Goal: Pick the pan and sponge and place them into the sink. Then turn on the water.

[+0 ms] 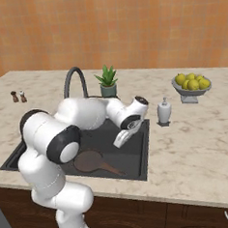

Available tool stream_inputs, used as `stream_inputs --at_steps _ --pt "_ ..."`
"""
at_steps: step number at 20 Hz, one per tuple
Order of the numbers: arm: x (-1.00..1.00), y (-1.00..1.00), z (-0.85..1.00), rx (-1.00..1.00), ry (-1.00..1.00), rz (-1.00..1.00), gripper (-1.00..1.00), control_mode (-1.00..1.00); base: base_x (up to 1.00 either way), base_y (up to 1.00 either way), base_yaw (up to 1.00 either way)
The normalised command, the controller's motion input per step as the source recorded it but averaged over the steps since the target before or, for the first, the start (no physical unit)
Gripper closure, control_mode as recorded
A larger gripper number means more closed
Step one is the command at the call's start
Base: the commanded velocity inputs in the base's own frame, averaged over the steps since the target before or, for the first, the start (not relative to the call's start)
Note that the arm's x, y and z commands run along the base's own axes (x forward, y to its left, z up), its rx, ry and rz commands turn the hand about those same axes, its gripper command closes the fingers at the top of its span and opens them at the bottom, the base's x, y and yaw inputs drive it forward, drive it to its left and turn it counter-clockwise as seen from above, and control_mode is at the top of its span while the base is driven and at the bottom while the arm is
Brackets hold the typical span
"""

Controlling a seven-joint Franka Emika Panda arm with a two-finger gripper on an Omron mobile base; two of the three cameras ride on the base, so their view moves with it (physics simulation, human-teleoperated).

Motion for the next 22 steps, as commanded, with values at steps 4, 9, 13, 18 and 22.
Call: stream_inputs --at_steps 4,9,13,18,22 --pt "-0.96 -0.08 0.59 0.02 -0.17 0.24 -1.0 -1.0 0.0 0.0 0.0" --pt "-0.96 0.07 0.5 -0.06 -0.05 0.25 -1.0 -1.0 0.0 0.0 0.0" --pt "-0.97 0.36 0.32 -0.19 -0.04 0.27 -1.0 -1.0 0.0 0.0 0.0" --pt "-0.79 0.51 0.11 -0.17 -0.13 0.26 -1.0 -1.0 0.0 0.0 0.0" --pt "-0.34 0.69 0.07 -0.15 0.0 0.35 -1.0 -1.0 0.0 0.0 0.0"
